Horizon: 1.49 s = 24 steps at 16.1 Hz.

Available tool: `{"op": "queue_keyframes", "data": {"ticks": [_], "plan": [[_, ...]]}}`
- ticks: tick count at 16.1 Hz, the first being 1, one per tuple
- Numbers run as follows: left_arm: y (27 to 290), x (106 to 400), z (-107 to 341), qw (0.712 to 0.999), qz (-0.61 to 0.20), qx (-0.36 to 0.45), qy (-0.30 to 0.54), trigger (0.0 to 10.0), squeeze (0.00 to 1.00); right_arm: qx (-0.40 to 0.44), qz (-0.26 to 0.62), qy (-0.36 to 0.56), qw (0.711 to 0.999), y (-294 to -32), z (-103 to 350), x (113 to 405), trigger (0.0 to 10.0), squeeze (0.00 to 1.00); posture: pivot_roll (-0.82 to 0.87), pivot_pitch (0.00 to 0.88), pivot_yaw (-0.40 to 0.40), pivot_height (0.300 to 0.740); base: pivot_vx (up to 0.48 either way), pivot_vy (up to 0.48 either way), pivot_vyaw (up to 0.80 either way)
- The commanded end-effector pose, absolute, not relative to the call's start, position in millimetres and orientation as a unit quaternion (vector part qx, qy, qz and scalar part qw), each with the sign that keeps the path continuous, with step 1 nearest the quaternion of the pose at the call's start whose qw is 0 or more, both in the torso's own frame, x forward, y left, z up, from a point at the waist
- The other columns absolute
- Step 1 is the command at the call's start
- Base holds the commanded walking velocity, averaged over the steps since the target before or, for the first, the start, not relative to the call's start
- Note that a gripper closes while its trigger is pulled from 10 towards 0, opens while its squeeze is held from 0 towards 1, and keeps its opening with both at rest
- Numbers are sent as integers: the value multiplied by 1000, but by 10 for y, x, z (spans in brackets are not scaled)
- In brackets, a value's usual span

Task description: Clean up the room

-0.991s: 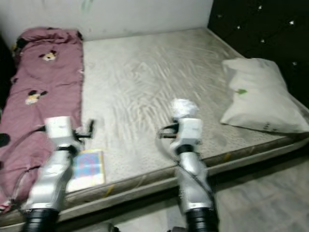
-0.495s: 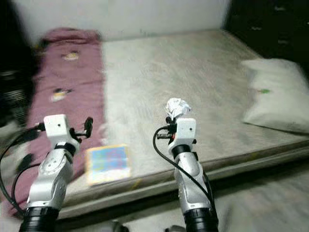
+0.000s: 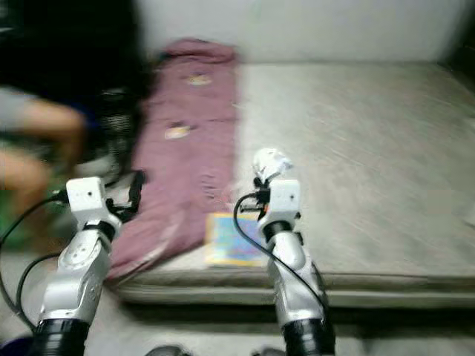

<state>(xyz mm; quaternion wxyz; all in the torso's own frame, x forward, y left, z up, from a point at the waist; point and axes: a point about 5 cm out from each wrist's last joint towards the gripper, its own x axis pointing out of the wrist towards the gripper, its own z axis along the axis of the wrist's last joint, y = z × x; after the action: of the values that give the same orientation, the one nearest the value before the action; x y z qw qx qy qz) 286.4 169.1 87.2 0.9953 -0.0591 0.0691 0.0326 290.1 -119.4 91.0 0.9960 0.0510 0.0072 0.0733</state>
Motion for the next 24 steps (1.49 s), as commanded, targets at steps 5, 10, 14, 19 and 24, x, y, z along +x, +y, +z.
{"op": "queue_keyframes", "data": {"ticks": [5,10,14,19,24], "plan": [[1639,2870,868,995,24,-58,71,10000,0,49,66,8,997,-1238,901,2897,10000,0,1,0,46,740,0,299,454],[1630,2874,862,996,23,-54,71,10000,0,49,73,8,996,-1218,914,2904,10000,0,2,0,42,740,0,0,0],[1630,2858,854,996,24,-52,72,10000,0,48,87,3,995,-1183,931,2891,10000,0,3,0,38,740,0,0,592],[1632,2855,848,996,26,-52,74,10000,0,52,96,4,994,-1168,930,2888,10000,0,5,0,41,740,0,0,790],[1671,2839,810,995,41,-49,74,10000,0,34,111,0,993,-1136,918,2941,10000,0,41,0,8,740,0,0,777]]}}
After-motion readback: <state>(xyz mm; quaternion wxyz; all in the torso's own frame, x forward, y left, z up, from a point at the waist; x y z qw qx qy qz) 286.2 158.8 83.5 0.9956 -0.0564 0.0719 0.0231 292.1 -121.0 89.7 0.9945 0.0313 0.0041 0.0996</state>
